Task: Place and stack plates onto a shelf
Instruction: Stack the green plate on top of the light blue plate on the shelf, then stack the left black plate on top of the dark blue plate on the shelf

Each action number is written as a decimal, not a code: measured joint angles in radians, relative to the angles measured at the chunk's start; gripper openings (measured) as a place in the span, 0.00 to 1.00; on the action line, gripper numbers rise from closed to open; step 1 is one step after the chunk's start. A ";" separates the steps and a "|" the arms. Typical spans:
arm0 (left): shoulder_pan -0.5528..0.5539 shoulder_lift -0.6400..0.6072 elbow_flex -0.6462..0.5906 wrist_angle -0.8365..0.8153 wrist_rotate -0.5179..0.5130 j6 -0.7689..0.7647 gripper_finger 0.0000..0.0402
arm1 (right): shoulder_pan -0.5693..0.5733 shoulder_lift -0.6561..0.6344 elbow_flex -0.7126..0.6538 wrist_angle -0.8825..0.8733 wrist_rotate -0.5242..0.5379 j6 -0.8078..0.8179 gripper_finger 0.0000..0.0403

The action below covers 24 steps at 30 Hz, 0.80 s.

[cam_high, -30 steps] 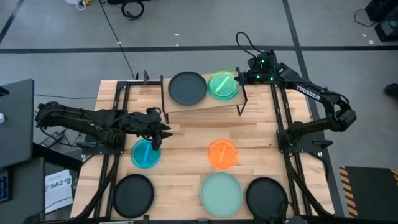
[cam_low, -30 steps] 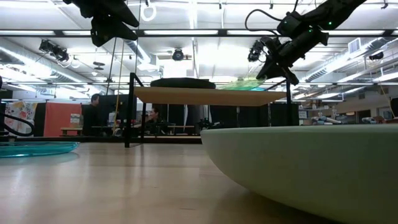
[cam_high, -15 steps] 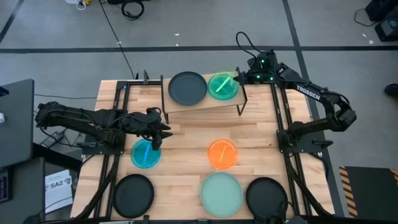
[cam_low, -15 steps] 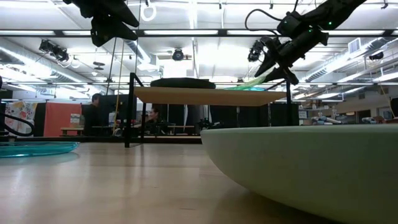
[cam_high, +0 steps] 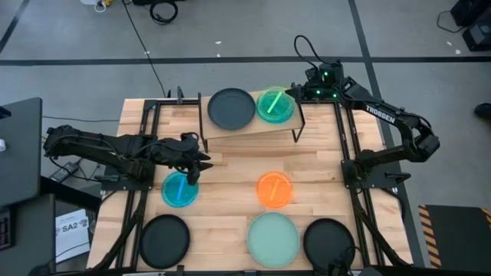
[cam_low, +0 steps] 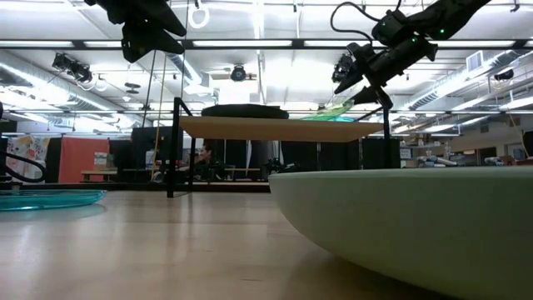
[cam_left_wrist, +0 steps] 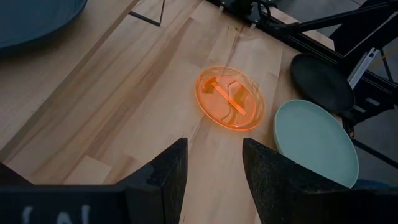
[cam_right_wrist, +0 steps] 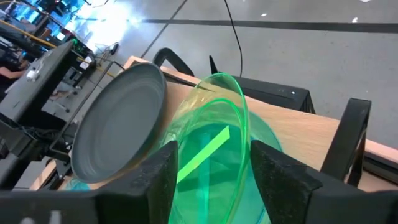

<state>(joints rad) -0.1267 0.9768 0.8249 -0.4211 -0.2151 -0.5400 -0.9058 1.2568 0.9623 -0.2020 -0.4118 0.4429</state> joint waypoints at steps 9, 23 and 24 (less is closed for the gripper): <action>0.000 0.000 0.000 0.000 0.000 0.000 0.40 | -0.002 0.000 0.000 0.009 0.154 -0.134 0.57; 0.000 0.000 0.000 -0.008 0.000 0.003 0.40 | -0.002 0.000 0.000 0.021 0.204 -0.174 0.56; 0.000 0.000 0.000 -0.014 0.000 0.007 0.40 | -0.002 0.000 0.000 0.018 0.203 -0.173 0.56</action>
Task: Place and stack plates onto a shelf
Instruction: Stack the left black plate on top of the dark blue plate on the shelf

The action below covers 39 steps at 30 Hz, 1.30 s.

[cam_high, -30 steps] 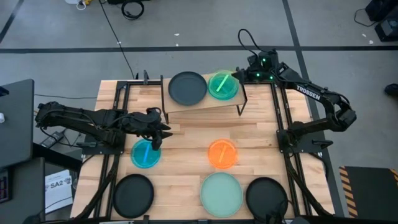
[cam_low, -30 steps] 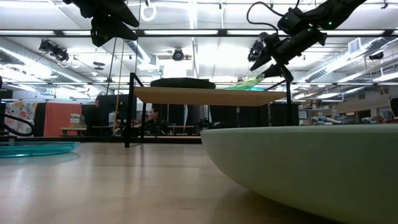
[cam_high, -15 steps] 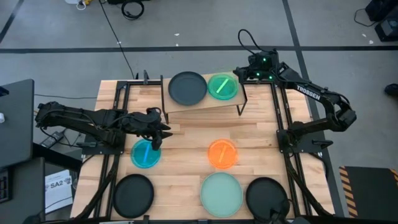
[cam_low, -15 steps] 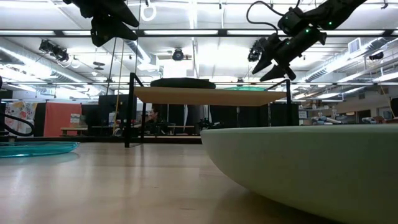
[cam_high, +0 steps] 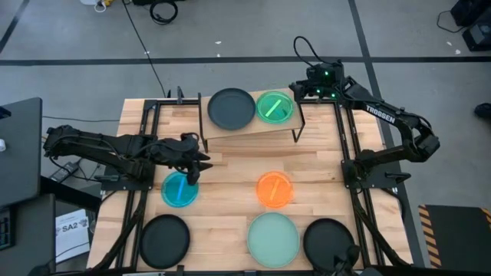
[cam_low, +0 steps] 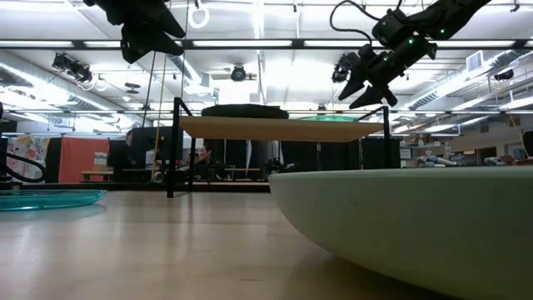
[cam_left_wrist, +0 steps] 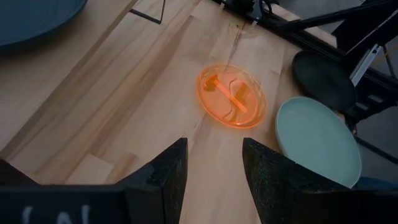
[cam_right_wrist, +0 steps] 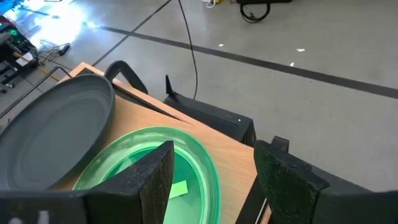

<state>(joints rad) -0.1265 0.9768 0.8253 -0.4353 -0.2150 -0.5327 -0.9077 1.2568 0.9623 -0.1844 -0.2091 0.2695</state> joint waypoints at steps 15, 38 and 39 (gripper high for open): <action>0.000 0.000 0.000 -0.329 -0.011 -0.031 0.40 | 0.020 0.000 0.000 -0.131 -0.055 -0.086 0.56; -0.211 0.025 0.000 -0.431 0.121 -0.402 0.40 | 0.290 -0.135 0.000 -0.219 -0.055 -0.089 0.56; -0.239 0.030 0.000 -0.432 0.125 -0.414 0.40 | 0.306 -0.136 0.000 -0.222 -0.055 -0.089 0.56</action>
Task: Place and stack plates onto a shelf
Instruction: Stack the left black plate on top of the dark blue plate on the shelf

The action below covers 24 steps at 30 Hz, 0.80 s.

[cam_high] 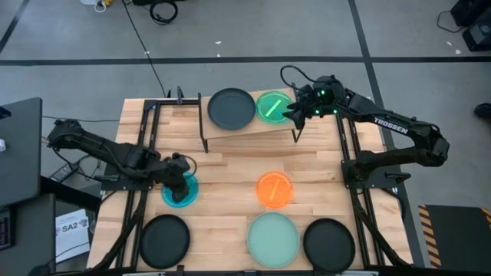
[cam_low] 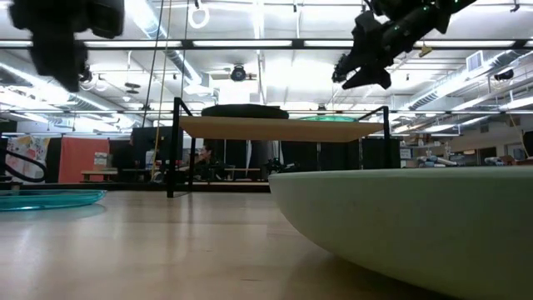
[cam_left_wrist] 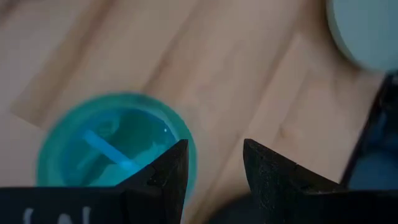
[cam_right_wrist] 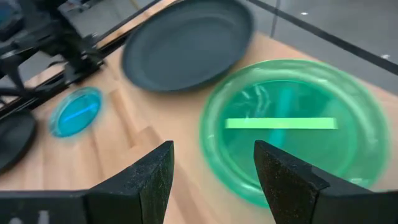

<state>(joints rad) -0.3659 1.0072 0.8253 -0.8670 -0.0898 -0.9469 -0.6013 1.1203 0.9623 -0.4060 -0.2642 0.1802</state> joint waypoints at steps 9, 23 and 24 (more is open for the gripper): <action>-0.226 0.101 0.000 0.004 0.010 -0.037 0.40 | 0.152 0.000 0.000 -0.010 0.000 0.000 0.56; -0.357 0.295 0.000 0.019 0.017 0.084 0.40 | 0.390 0.000 0.000 -0.008 0.000 0.000 0.56; -0.359 0.307 0.000 0.018 0.017 0.098 0.40 | 0.401 0.000 0.000 -0.008 0.001 0.000 0.56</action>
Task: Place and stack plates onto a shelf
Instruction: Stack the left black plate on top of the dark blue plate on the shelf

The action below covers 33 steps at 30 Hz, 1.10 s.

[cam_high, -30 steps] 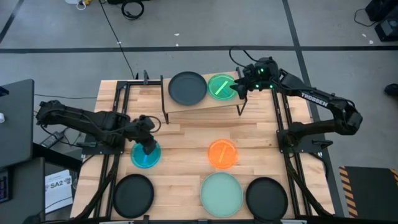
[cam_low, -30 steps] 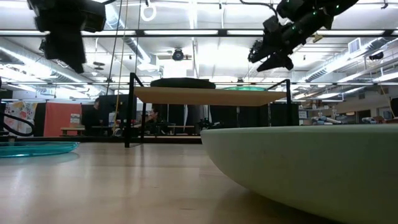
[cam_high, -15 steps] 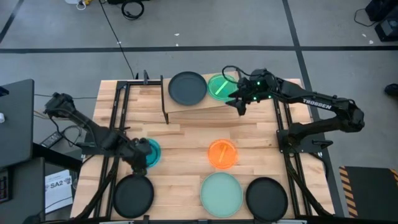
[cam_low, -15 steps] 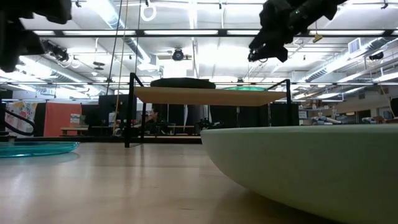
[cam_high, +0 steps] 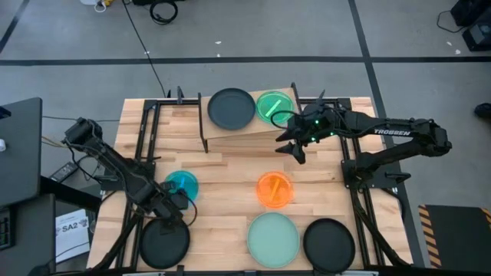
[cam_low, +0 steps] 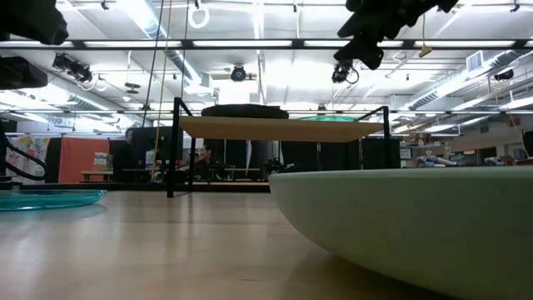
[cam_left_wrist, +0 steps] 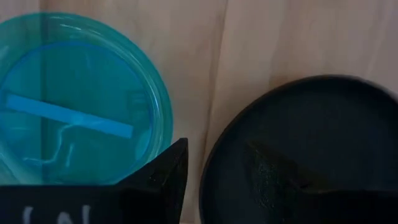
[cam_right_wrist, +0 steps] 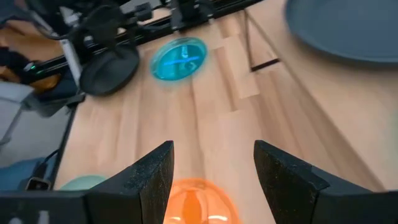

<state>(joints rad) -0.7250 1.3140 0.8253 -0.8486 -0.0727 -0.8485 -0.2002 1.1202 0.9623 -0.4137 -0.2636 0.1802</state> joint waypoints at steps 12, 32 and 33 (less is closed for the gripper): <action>0.000 0.116 0.000 0.034 0.070 0.034 0.40 | 0.109 0.000 0.000 0.000 0.062 0.000 0.56; 0.001 0.237 0.000 0.067 0.104 0.059 0.40 | 0.166 0.001 0.000 0.000 0.064 0.000 0.56; 0.001 0.243 0.000 0.075 0.112 0.060 0.40 | 0.166 0.001 0.000 0.000 0.064 0.000 0.56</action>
<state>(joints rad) -0.7242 1.5572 0.8253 -0.7732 0.0396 -0.7887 -0.0345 1.1208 0.9623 -0.4133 -0.1993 0.1799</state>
